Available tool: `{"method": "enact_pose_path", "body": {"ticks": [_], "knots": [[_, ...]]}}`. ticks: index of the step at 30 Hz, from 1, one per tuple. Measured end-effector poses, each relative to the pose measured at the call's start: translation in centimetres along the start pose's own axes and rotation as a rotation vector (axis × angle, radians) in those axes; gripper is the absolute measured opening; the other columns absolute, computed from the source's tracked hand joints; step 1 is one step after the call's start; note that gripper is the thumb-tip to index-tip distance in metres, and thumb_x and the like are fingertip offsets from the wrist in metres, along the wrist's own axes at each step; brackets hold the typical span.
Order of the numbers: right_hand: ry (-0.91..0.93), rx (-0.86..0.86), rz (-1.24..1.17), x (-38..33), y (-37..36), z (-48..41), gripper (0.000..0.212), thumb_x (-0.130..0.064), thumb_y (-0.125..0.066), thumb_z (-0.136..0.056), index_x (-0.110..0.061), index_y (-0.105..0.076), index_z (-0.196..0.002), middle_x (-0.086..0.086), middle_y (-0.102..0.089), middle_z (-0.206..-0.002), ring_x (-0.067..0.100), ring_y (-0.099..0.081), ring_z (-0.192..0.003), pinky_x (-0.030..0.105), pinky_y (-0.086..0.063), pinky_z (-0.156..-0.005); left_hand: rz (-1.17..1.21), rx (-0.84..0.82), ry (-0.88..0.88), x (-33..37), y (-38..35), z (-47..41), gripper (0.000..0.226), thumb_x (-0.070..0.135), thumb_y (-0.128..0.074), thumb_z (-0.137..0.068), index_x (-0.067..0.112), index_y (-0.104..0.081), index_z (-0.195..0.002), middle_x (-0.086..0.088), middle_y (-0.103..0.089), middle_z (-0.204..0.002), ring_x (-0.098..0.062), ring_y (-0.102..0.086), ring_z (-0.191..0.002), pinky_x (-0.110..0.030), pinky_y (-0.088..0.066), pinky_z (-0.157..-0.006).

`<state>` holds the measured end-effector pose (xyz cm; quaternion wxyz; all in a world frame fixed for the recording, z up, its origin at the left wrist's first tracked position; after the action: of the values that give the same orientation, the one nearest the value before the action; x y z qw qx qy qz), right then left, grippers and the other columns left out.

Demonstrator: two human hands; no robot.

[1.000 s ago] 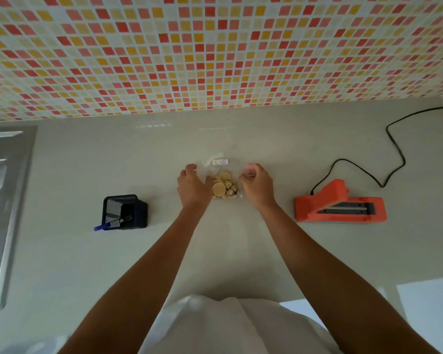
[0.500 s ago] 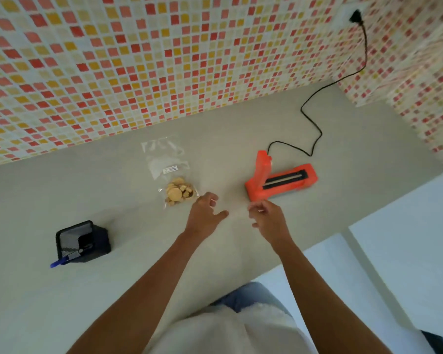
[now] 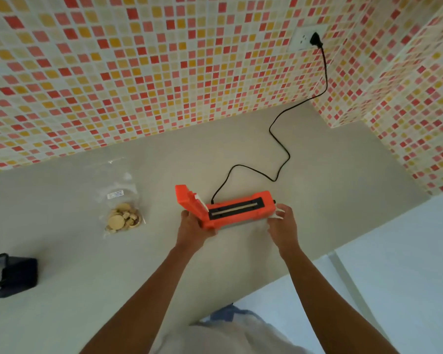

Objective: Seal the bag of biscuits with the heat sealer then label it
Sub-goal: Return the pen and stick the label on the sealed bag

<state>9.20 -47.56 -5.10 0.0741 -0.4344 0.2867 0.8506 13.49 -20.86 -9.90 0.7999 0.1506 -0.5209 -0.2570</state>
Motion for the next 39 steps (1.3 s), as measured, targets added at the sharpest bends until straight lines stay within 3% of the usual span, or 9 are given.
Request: {"method": "enact_pose_path", "body": {"ticks": [3,5,7,13,18,25,30,35,39], "knots": [[0.024,-0.046,0.006,-0.3,0.4,-2.3,0.040,-0.014,-0.065,-0.083,-0.033,-0.056,-0.116,-0.001,-0.065,-0.116,0.025,-0.066,-0.104,0.056,-0.055,-0.091,0.077,0.045,0.029,0.7,-0.2,0.1,0.069,0.041,-0.087,-0.039,0.042,-0.059,-0.102,0.005,-0.068,-0.105,-0.016,-0.068,-0.094,-0.040,-0.057,-0.082],[0.069,-0.077,0.060,-0.9,0.3,-3.4,0.036,-0.009,-0.065,-0.077,-0.039,-0.064,-0.095,-0.007,-0.071,-0.103,0.020,-0.069,-0.096,0.053,-0.057,-0.087,0.115,0.050,0.042,2.4,0.5,1.2,0.062,0.028,-0.090,-0.044,0.037,-0.063,-0.099,0.008,-0.072,-0.097,-0.015,-0.069,-0.091,-0.039,-0.058,-0.082],[0.082,-0.115,0.069,-1.8,0.0,-4.4,0.034,-0.008,-0.067,-0.072,-0.037,-0.070,-0.088,-0.008,-0.075,-0.093,0.018,-0.071,-0.088,0.049,-0.059,-0.083,0.124,0.065,0.056,2.9,0.9,1.1,0.061,0.019,-0.091,-0.047,0.032,-0.064,-0.100,0.008,-0.073,-0.093,-0.016,-0.070,-0.090,-0.038,-0.057,-0.082],[0.130,-0.214,0.100,-6.6,-2.4,-7.4,0.032,-0.015,-0.064,-0.071,-0.027,-0.076,-0.099,-0.007,-0.076,-0.092,0.016,-0.069,-0.082,0.038,-0.056,-0.077,0.114,0.158,0.142,3.7,3.2,-1.8,0.075,0.033,-0.091,-0.038,0.026,-0.064,-0.108,0.004,-0.072,-0.099,-0.019,-0.069,-0.092,-0.042,-0.057,-0.084],[0.208,-0.231,0.173,-10.1,-5.0,-10.1,0.035,-0.017,-0.059,-0.071,-0.025,-0.077,-0.100,-0.004,-0.076,-0.086,0.014,-0.066,-0.077,0.037,-0.055,-0.075,0.085,0.186,0.130,6.1,5.9,-5.6,0.076,0.025,-0.095,-0.045,0.026,-0.066,-0.115,0.002,-0.071,-0.107,-0.019,-0.067,-0.099,-0.037,-0.054,-0.089],[0.224,-0.228,0.158,-12.7,-7.0,-11.4,0.034,-0.009,-0.060,-0.082,-0.018,-0.075,-0.110,-0.002,-0.076,-0.105,0.015,-0.070,-0.101,0.038,-0.056,-0.093,0.162,0.126,0.151,6.7,7.3,-9.1,0.067,0.004,-0.092,-0.054,0.018,-0.069,-0.115,0.001,-0.069,-0.101,-0.015,-0.063,-0.097,-0.024,-0.046,-0.081],[0.211,-0.249,0.147,-12.6,-6.6,-11.2,0.041,-0.008,-0.055,-0.080,-0.018,-0.073,-0.115,-0.001,-0.075,-0.110,0.018,-0.069,-0.105,0.044,-0.055,-0.097,0.170,0.142,0.157,6.0,6.9,-9.3,0.063,0.010,-0.094,-0.051,0.029,-0.068,-0.105,0.003,-0.073,-0.099,-0.019,-0.067,-0.098,-0.033,-0.053,-0.087],[0.201,-0.293,0.140,-11.8,-6.4,-10.5,0.050,-0.007,-0.050,-0.082,-0.018,-0.064,-0.128,0.001,-0.067,-0.126,0.024,-0.065,-0.114,0.052,-0.053,-0.099,0.120,0.179,0.165,6.5,6.5,-8.5,0.068,0.020,-0.093,-0.055,0.026,-0.063,-0.116,0.004,-0.070,-0.104,-0.017,-0.063,-0.095,-0.028,-0.047,-0.081],[0.253,-0.319,0.158,-12.4,-5.5,-7.9,0.045,-0.012,-0.056,-0.091,-0.018,-0.057,-0.135,0.003,-0.061,-0.134,0.019,-0.063,-0.113,0.039,-0.052,-0.100,0.091,0.178,0.197,6.9,6.3,-7.2,0.069,0.009,-0.085,-0.069,0.020,-0.054,-0.130,-0.001,-0.065,-0.113,-0.020,-0.059,-0.095,-0.031,-0.050,-0.078]]}}
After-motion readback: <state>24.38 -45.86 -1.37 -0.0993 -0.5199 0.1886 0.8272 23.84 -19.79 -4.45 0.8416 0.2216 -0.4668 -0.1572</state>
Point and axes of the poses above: each hand's wrist, its own z-axis away from the middle knuckle, its own y-axis out of the back of the hand, x = y × z, the point moved 3 cm from there along -z, towards the middle knuckle
